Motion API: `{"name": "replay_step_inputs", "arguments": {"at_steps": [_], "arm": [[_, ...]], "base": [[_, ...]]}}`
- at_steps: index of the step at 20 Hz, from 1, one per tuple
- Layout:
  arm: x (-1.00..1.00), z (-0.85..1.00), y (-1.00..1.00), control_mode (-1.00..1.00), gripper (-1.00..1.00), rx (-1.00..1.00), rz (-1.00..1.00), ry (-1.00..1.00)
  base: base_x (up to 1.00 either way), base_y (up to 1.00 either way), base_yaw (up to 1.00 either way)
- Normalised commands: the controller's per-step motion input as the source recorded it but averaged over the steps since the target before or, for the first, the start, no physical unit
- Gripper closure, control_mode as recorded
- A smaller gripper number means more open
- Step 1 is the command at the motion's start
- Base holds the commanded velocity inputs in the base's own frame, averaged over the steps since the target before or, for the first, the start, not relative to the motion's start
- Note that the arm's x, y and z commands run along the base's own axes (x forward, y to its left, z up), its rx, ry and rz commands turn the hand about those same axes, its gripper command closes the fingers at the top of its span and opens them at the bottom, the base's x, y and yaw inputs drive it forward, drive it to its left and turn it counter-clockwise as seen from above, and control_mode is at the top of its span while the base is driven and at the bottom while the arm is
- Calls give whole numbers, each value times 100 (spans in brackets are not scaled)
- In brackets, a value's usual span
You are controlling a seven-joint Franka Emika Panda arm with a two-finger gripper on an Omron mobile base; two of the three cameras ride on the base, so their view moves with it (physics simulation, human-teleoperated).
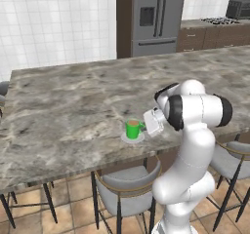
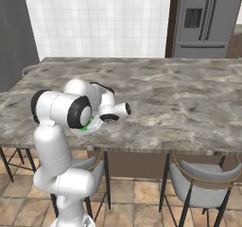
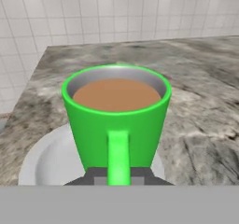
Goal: Pick the cup of tea, navigate to the dining table, and place it on the saucer.
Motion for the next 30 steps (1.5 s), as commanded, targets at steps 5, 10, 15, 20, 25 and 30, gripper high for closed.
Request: {"name": "replay_step_inputs", "arguments": {"at_steps": [5,10,15,20,25,30], "arm": [[12,-21,0,-100,100,0,0,0],[0,-1,0,-100,100,0,0,0],[0,6,0,-100,100,-2,1,0],[0,5,0,-100,100,-12,3,2],[0,7,5,-100,100,-12,5,0],[-9,0,16,-100,100,-3,7,0]], "base": [[0,0,0],[0,0,0],[0,0,0],[0,0,0],[0,0,0],[0,0,0]]}}
